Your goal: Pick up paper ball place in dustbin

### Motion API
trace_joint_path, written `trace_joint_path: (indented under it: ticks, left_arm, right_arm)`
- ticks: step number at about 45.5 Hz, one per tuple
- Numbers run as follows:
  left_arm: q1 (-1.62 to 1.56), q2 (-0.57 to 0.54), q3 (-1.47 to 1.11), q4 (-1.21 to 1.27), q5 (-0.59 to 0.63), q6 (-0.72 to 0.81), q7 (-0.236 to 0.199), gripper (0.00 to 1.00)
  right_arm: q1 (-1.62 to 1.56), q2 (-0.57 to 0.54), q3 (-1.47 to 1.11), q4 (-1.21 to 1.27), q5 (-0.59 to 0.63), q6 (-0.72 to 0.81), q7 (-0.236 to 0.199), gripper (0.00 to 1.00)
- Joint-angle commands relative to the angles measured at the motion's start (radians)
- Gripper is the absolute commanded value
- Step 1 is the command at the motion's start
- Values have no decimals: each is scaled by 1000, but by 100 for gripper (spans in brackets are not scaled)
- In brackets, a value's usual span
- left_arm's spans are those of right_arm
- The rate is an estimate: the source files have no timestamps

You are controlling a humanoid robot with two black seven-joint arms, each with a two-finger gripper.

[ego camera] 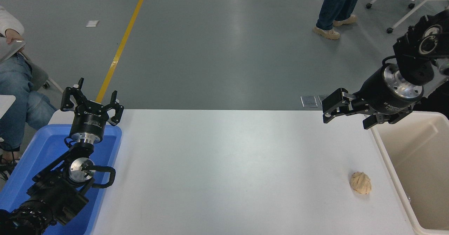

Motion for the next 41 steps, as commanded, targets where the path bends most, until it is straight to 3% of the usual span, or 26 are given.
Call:
trace_joint_path:
  ticks: [1,41]
  left_arm:
    - [0,0,0,1,0,0,0,99]
    - [0,0,0,1,0,0,0,99]
  right_arm:
    - [0,0,0,0,0,1,-1,100]
    - [-9,31,-12,-11,2,1,-1,100]
